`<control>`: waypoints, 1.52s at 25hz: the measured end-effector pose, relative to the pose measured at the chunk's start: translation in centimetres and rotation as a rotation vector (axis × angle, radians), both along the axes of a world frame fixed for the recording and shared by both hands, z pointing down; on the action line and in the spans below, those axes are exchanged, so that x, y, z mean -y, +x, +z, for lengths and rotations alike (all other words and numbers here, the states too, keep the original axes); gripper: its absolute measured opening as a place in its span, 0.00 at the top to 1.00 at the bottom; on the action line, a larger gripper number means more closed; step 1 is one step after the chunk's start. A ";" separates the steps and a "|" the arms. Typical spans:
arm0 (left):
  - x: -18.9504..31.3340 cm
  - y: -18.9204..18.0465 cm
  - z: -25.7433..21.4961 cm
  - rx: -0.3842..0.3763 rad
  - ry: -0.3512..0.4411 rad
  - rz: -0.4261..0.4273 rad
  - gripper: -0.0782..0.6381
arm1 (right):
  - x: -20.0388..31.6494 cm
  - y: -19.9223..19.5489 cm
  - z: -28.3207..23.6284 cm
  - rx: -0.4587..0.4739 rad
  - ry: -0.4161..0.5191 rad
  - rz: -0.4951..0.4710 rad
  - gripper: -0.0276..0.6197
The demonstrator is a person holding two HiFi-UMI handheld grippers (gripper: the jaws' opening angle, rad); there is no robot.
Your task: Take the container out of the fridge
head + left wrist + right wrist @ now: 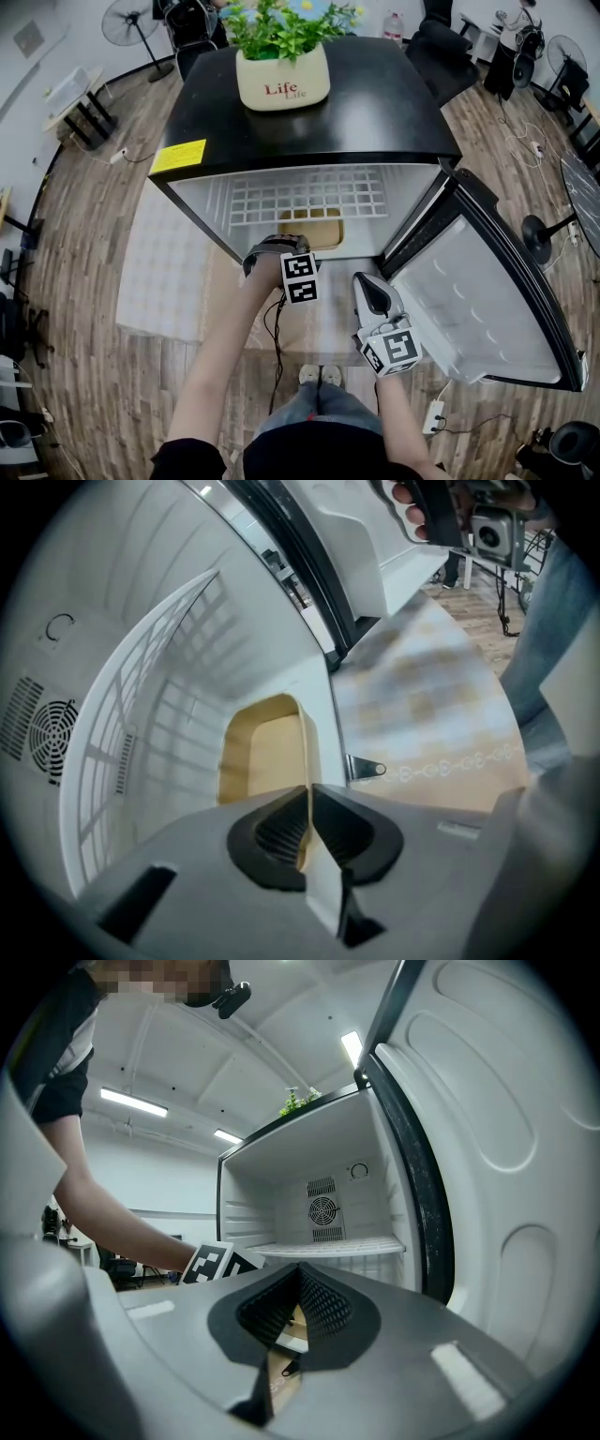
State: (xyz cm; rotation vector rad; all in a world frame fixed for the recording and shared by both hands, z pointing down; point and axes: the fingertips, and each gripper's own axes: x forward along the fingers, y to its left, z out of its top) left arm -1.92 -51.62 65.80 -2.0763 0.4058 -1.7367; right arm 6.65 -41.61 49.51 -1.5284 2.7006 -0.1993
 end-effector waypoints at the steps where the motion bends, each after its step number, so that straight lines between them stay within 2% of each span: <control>1: -0.1 0.0 0.0 0.001 -0.002 0.002 0.85 | 0.0 0.0 0.0 -0.001 0.000 0.000 0.95; 6: -0.9 -0.1 0.0 -0.006 -0.023 0.009 0.86 | -0.3 -0.1 0.0 -0.004 0.003 0.002 0.95; 9: -1.8 0.1 -0.3 -0.037 -0.035 0.012 0.86 | -0.6 -0.1 -0.2 -0.002 0.009 0.004 0.95; 14: -4.4 0.6 -1.4 -0.133 -0.051 0.027 0.86 | -1.3 0.1 -0.8 -0.006 0.021 0.011 0.95; 18: -6.9 0.5 -2.3 -0.236 -0.066 -0.004 0.86 | -1.8 0.8 -1.4 -0.007 0.038 0.035 0.95; 21: -8.7 0.3 -3.7 -0.356 -0.062 -0.050 0.86 | -2.2 1.8 -2.1 -0.009 0.055 0.064 0.95; 27: -11.8 0.0 -8.6 -0.667 0.000 -0.156 0.86 | -2.9 2.9 -2.9 -0.010 0.075 0.101 0.95; 34: -14.2 -1.7 -15.9 -1.007 0.135 -0.280 0.86 | -3.5 2.3 -4.2 -0.014 0.108 0.094 0.95; 38: -15.1 -3.2 -19.0 -1.134 0.208 -0.337 0.86 | -3.3 2.1 -5.0 -0.014 0.127 0.098 0.95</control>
